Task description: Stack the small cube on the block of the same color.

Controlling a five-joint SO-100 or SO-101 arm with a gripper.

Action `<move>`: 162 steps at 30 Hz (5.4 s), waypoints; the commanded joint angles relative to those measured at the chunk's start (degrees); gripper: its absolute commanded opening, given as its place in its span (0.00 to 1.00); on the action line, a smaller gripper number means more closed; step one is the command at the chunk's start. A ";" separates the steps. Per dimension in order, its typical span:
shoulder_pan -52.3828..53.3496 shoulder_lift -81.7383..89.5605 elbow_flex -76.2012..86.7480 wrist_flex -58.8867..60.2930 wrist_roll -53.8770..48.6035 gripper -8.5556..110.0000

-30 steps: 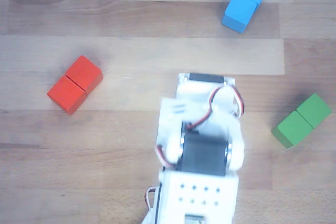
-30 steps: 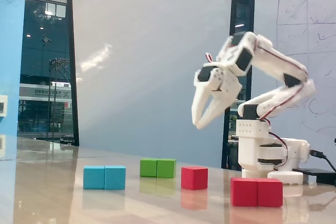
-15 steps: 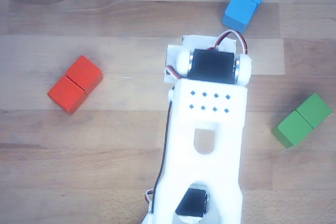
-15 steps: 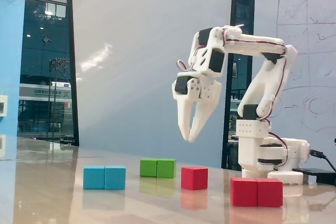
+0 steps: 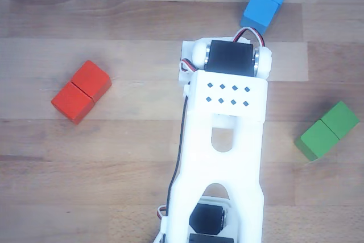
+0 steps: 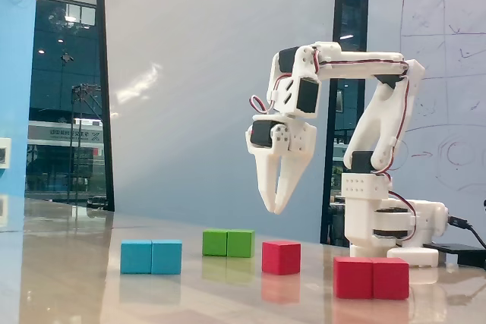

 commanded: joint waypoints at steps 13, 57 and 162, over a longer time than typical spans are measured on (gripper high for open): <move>0.62 0.53 -5.10 0.35 -4.39 0.13; -0.09 -0.26 -1.76 6.50 -4.57 0.25; 0.53 -17.58 5.54 -9.32 -4.39 0.16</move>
